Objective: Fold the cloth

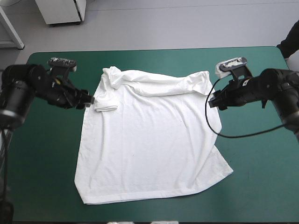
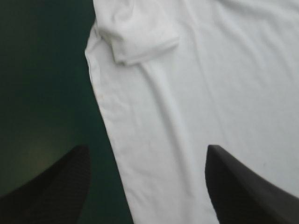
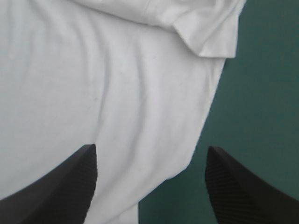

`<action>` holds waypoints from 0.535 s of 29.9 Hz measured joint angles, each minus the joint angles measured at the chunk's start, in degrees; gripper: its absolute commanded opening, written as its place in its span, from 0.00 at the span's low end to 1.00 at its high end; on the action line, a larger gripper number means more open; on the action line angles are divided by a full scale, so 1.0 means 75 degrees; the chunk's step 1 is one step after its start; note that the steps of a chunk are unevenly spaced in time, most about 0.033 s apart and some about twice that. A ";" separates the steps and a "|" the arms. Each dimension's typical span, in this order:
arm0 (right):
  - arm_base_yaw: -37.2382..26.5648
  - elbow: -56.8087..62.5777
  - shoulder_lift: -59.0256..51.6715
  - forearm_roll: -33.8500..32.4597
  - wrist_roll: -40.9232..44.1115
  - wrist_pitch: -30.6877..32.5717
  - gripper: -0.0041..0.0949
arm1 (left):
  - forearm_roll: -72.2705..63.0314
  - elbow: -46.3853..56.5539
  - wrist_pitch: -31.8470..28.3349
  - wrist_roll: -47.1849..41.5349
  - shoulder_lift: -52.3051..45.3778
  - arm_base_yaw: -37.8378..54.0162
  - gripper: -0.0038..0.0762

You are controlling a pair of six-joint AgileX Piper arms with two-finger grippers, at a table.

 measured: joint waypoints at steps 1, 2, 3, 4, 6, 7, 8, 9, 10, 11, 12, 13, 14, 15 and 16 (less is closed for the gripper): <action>0.0154 0.0250 -0.0280 -0.0016 0.0056 0.0125 0.68 | 0.0012 0.0369 0.0008 -0.0053 -0.0293 0.0000 0.68; 0.0285 0.0434 -0.0474 -0.0034 0.0138 0.0255 0.67 | 0.0032 0.0734 0.0008 -0.0106 -0.0569 0.0000 0.68; 0.0450 0.0647 -0.0682 -0.0037 0.0268 0.0434 0.67 | 0.0052 0.1277 0.0015 -0.0180 -0.0958 0.0000 0.68; 0.0599 0.0837 -0.0850 -0.0043 0.0404 0.0627 0.66 | 0.0069 0.1638 0.0015 -0.0232 -0.1197 0.0000 0.68; 0.0825 0.1082 -0.1050 -0.0086 0.0573 0.1004 0.65 | 0.0069 0.2497 0.0021 -0.0354 -0.1728 0.0000 0.68; 0.0938 0.1161 -0.1112 -0.0107 0.0624 0.1205 0.65 | 0.0077 0.2899 0.0021 -0.0378 -0.1950 0.0000 0.68; 0.1041 0.1210 -0.1142 -0.0125 0.0689 0.1373 0.64 | 0.0076 0.3271 0.0021 -0.0400 -0.2137 0.0000 0.68; 0.1127 0.1233 -0.1160 -0.0125 0.0719 0.1475 0.64 | 0.0084 0.3616 0.0021 -0.0435 -0.2290 0.0000 0.68; 0.1181 0.1233 -0.1158 -0.0125 0.0740 0.1551 0.64 | 0.0084 0.3874 0.0021 -0.0435 -0.2382 0.0000 0.68; 0.1227 0.1233 -0.1158 -0.0117 0.0771 0.1574 0.64 | 0.0084 0.4178 0.0021 -0.0455 -0.2469 0.0000 0.68; 0.1253 0.1233 -0.1158 -0.0117 0.0779 0.1575 0.64 | 0.0084 0.4457 0.0009 -0.0463 -0.2526 0.0000 0.68; 0.1266 0.1233 -0.1158 -0.0117 0.0795 0.1575 0.64 | 0.0095 0.4668 -0.0012 -0.0472 -0.2546 0.0000 0.68; 0.1285 0.1233 -0.1158 -0.0117 0.0794 0.1575 0.64 | 0.0101 0.4912 -0.0031 -0.0480 -0.2553 0.0000 0.68; 0.1285 0.1233 -0.1158 -0.0109 0.0794 0.1581 0.64 | 0.0104 0.5133 -0.0040 -0.0485 -0.2553 0.0000 0.68; 0.1291 0.1233 -0.1166 -0.0103 0.0803 0.1580 0.64 | 0.0110 0.5336 -0.0059 -0.0485 -0.2553 0.0000 0.68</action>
